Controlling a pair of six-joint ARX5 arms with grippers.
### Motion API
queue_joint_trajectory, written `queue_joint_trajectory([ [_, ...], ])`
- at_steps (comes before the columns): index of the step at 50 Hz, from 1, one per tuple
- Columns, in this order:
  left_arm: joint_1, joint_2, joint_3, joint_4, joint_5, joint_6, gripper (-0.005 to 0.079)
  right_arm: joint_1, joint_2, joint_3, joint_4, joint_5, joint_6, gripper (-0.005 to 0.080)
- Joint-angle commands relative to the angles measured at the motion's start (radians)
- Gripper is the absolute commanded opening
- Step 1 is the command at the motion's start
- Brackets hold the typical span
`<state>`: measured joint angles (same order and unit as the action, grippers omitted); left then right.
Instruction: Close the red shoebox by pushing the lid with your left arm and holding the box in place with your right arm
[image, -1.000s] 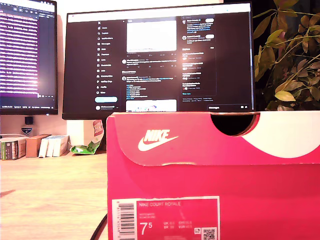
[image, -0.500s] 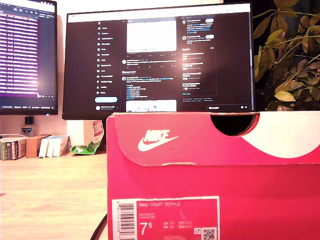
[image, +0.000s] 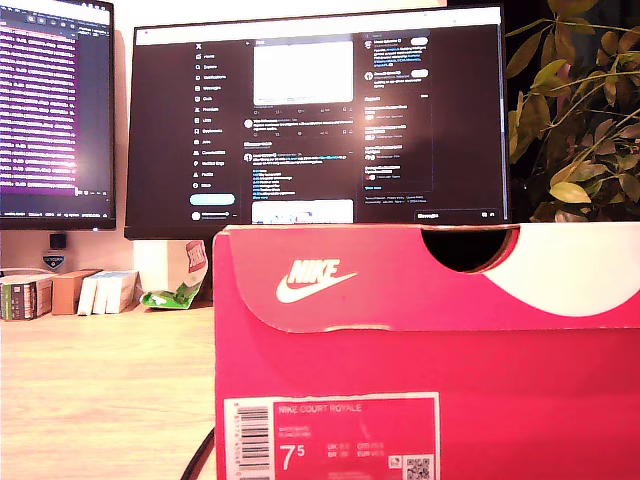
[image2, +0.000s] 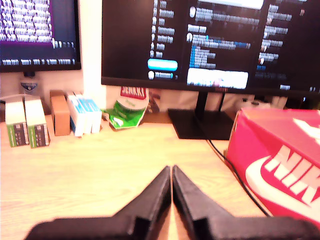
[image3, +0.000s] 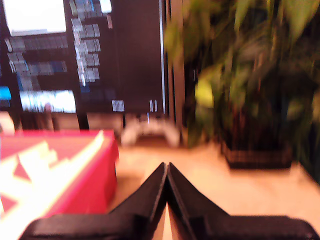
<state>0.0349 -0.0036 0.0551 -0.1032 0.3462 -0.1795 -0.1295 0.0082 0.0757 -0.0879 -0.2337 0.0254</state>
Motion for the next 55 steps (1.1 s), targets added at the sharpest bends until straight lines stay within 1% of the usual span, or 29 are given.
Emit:
queue_joint_trajectory([
  [1, -0.003, -0.008, -0.020, -0.011, -0.004, 0.026, -0.0019, 0.005, -0.006, -0.020, -0.003, -0.004, -0.010, -0.0012],
  [8, -0.003, -0.008, -0.026, -0.063, -0.007, 0.030, -0.0019, 0.005, -0.006, -0.026, -0.086, -0.003, -0.030, -0.0012],
  [12, -0.003, -0.008, -0.029, -0.093, -0.018, 0.031, -0.0019, 0.005, -0.006, -0.028, -0.107, -0.001, -0.033, -0.0012],
  [17, -0.003, -0.008, -0.032, -0.156, -0.029, 0.035, -0.0019, 0.005, -0.006, -0.029, -0.161, 0.010, -0.033, -0.0012],
  [21, -0.003, -0.008, -0.032, -0.179, -0.030, 0.042, -0.0019, 0.005, -0.006, -0.029, -0.195, 0.036, -0.034, -0.0012],
  [23, -0.003, -0.008, -0.032, -0.187, -0.030, 0.042, -0.0019, 0.005, -0.006, -0.029, -0.198, 0.063, -0.028, -0.0012],
  [28, -0.003, -0.008, -0.032, -0.233, -0.059, 0.050, -0.0019, 0.005, -0.006, -0.029, -0.199, 0.080, -0.020, -0.0012],
  [35, -0.003, -0.007, -0.032, -0.233, -0.094, 0.051, -0.0019, 0.005, 0.009, -0.029, -0.202, 0.076, 0.005, -0.0012],
  [39, -0.003, -0.007, -0.032, -0.233, -0.123, 0.071, -0.0019, 0.005, 0.008, -0.029, -0.198, 0.077, 0.024, -0.0011],
  [41, -0.003, -0.007, -0.032, -0.234, -0.133, 0.100, -0.0019, 0.005, 0.008, -0.029, -0.198, 0.077, 0.027, -0.0011],
  [49, -0.003, -0.007, -0.031, -0.237, -0.179, 0.111, -0.0019, 0.004, 0.008, -0.029, -0.197, 0.100, -0.008, -0.0011],
  [55, -0.002, -0.007, -0.031, -0.237, -0.224, 0.109, -0.0019, 0.005, 0.008, -0.029, -0.198, 0.085, 0.003, -0.0011],
])
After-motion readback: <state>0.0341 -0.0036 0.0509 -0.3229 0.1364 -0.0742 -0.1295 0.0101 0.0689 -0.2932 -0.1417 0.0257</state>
